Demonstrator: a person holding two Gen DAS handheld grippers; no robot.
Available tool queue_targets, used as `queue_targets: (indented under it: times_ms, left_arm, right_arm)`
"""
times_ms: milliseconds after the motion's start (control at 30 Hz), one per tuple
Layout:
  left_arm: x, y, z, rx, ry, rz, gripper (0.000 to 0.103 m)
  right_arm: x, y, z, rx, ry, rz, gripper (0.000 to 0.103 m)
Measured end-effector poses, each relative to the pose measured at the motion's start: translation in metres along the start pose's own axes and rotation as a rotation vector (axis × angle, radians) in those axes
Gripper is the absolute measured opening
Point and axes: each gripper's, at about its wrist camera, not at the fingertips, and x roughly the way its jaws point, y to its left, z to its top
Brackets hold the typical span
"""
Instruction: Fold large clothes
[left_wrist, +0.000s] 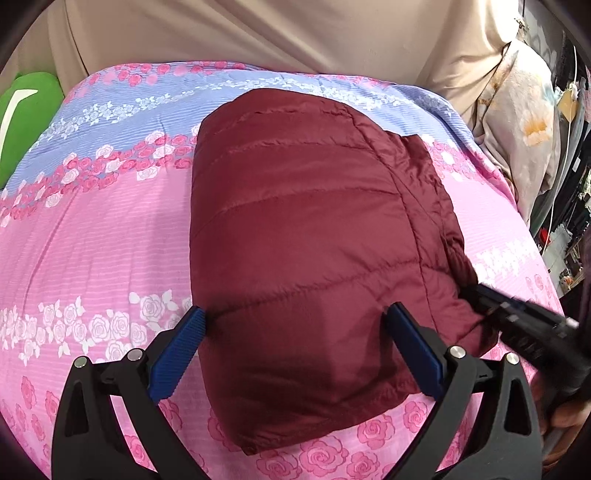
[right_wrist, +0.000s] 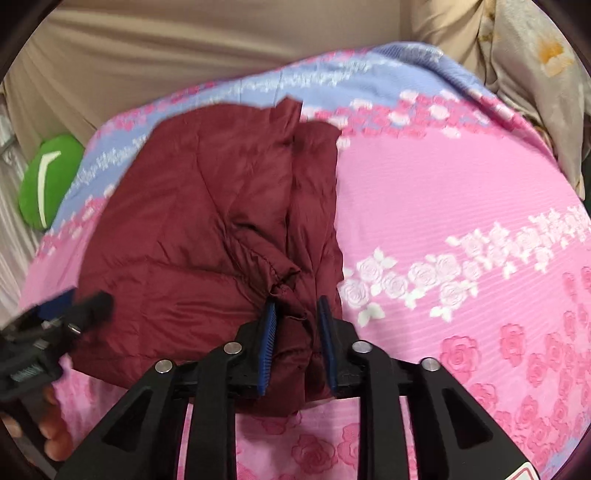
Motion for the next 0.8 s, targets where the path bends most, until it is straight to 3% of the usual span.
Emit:
queue_targets:
  times_ms: [100,200,333,433,467,567,700,800]
  left_arm:
    - [0.000,0.001,-0.001,-0.009,0.002,-0.008,0.096]
    - [-0.002,0.003,-0.002,-0.018,0.003,-0.019,0.096]
    - [-0.011,0.008,-0.002,-0.030,-0.013,-0.021,0.096]
    - [-0.015,0.014,0.001,-0.035,-0.024,-0.010,0.096]
    - [-0.016,0.016,0.001,-0.037,-0.026,-0.007,0.096]
    - [-0.016,0.020,0.004,-0.056,-0.028,-0.016,0.096]
    - [-0.003,0.018,0.006,-0.055,0.006,-0.061,0.096]
    - [0.003,0.016,0.007,-0.059,0.028,-0.086,0.096]
  right_arm:
    - [-0.010,0.001,0.006,0.029,-0.029,0.055,0.034]
    - [-0.007,0.006,0.022,0.026,-0.054,0.050,0.037]
    - [0.019,0.012,0.045,0.026,-0.053,0.068,0.044]
    - [0.041,0.010,0.052,0.031,-0.022,0.091,0.006]
    - [0.035,0.009,0.053,0.039,-0.043,0.096,0.001]
    - [0.013,-0.002,0.054,0.064,-0.122,0.104,0.001]
    - [0.054,-0.013,0.041,0.058,-0.007,0.056,0.000]
    - [0.061,-0.014,0.035,0.053,0.001,0.019,0.000]
